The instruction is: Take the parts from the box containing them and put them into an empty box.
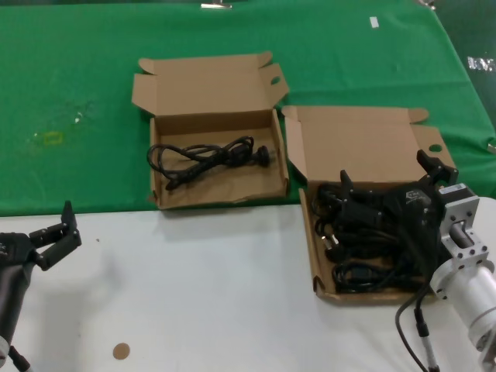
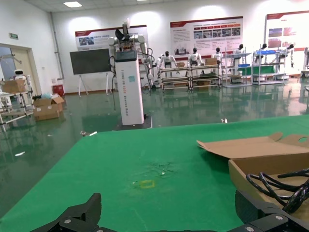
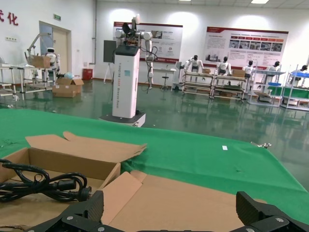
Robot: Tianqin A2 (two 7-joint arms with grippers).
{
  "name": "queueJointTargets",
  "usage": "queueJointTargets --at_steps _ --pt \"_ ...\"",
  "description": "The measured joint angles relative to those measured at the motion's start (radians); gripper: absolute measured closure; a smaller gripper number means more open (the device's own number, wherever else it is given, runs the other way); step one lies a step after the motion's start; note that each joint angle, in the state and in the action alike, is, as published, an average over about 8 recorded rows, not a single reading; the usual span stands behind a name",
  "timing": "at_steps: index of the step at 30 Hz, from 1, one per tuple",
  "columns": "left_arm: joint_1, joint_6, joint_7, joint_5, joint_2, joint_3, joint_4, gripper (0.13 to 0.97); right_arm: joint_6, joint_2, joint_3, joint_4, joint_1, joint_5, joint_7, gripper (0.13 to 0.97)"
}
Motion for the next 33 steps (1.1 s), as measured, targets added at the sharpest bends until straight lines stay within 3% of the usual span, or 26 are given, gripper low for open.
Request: queueJointTargets --at_steps 33 --pt "0.0 0.0 0.0 0.0 0.0 0.0 0.0 0.132 0.0 0.0 0.0 0.0 0.0 0.0 0.0 0.129"
